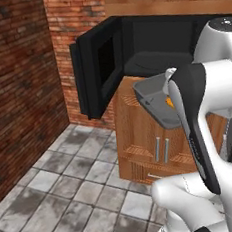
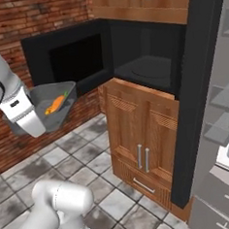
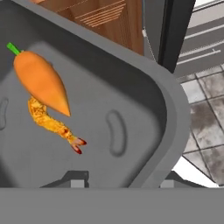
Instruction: Place the tupperware containing the shrimp and carrot meal in the microwave. Close the microwave door and press the start button to reheat the meal.
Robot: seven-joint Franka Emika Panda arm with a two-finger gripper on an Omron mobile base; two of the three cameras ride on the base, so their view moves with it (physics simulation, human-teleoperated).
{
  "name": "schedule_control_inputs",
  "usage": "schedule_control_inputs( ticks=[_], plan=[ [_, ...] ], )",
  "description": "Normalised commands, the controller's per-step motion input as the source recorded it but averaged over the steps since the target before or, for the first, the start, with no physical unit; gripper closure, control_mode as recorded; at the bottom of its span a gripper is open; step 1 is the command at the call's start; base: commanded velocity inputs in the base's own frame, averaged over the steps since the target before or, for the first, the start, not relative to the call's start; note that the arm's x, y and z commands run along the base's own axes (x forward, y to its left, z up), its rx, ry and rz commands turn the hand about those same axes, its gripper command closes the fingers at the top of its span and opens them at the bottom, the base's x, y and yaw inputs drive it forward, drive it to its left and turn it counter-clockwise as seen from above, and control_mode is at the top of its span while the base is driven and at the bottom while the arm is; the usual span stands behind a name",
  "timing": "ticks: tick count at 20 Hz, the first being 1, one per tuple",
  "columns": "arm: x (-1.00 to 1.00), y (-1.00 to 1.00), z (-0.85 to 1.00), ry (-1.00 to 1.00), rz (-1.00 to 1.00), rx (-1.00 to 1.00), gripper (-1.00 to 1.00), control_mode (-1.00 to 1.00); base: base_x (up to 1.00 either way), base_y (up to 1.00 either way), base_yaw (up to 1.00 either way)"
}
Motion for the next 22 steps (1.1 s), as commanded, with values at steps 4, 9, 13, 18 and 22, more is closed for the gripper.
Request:
schedule_control_inputs(
  ticks=[4,9,13,18,22],
  plan=[
    [0.00,0.00,0.00,0.00,0.00,0.00,1.00,1.00,0.42,0.00,-0.16],
    [0.00,0.00,0.00,0.00,0.00,0.00,1.00,1.00,0.47,0.00,-0.21],
    [0.00,0.00,0.00,0.00,0.00,0.00,1.00,1.00,0.49,0.00,-0.24],
    [0.00,0.00,0.00,0.00,0.00,0.00,1.00,1.00,0.40,0.04,-0.29],
    [0.00,0.00,0.00,0.00,0.00,0.00,1.00,1.00,0.19,0.28,-0.35]
  ],
)
